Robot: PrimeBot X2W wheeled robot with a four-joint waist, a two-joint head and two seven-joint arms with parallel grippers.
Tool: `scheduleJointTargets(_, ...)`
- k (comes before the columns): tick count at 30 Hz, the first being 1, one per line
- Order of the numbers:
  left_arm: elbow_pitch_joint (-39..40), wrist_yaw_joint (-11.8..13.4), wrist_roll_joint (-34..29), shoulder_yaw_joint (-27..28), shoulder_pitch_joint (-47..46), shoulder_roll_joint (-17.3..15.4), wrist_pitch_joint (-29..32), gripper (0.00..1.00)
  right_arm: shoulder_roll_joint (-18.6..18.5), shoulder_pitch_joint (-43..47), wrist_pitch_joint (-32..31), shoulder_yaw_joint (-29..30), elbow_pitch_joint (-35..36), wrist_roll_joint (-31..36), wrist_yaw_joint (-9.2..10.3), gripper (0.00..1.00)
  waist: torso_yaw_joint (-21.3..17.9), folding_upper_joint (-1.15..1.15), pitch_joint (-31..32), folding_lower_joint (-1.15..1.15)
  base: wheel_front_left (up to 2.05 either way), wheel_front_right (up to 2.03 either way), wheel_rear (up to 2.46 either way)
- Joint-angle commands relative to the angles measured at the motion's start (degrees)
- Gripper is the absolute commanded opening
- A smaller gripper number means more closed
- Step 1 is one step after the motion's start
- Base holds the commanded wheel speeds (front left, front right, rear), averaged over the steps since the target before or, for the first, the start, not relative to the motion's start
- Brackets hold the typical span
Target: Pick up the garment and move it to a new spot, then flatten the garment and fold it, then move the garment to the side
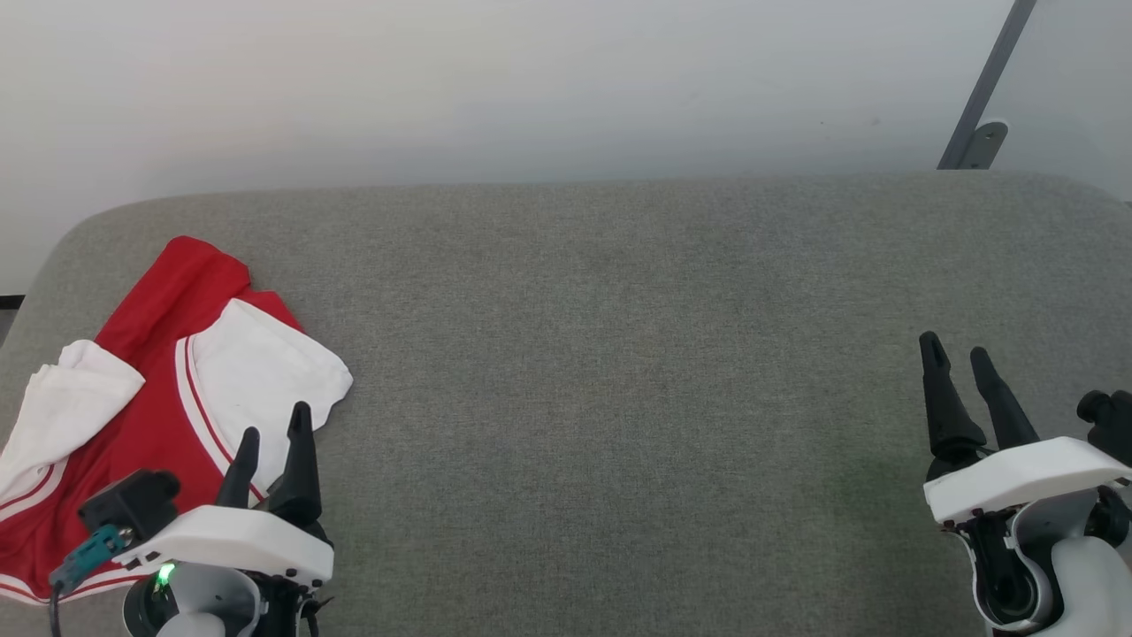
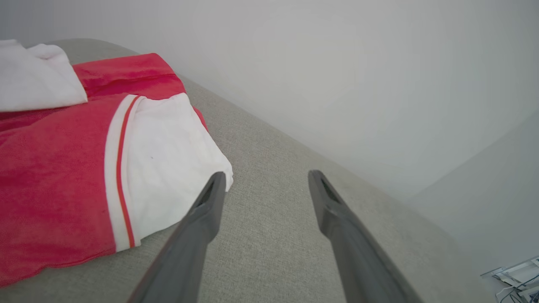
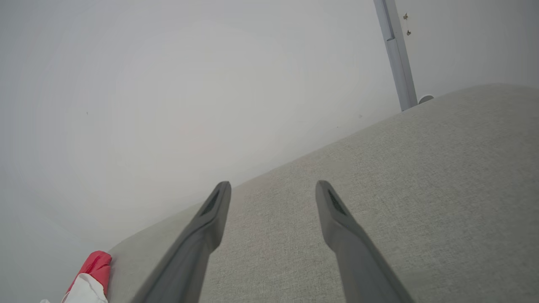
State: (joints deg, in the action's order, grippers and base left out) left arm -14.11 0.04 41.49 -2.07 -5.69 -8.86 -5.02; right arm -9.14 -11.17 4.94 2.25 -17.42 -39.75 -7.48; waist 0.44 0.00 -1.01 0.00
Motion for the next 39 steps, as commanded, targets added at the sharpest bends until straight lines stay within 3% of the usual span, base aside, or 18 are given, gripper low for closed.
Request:
scheduleJointTargets(1, 0.75, 0.48, -2.17, -0.52, -1.61, -0.59, -0.58, 1.0, -0.45, -1.51, 0.64, 0.11, 0.34, 2.08, -0.01, 1.0, 0.01, 0.0, -0.04, 0.0, 0.0, 0.0, 0.0)
scheduleJointTargets(19, 0.47, 2.62, -12.39, -3.86, -1.77, -2.21, -3.41, 1.0, -0.98, -2.0, 3.46, -0.63, -0.51, 14.31, -0.01, 1.0, -0.04, 0.0, -0.31, 0.0, 0.0, 0.0, 0.0)
scheduleJointTargets(39, -0.61, 2.61, -22.31, -4.72, -1.03, -3.06, -6.19, 1.0, -0.86, -1.7, 6.29, 0.2, -0.38, 22.59, -0.01, 1.0, -0.01, 0.0, -0.36, 0.0, 0.0, 0.0, 0.0)
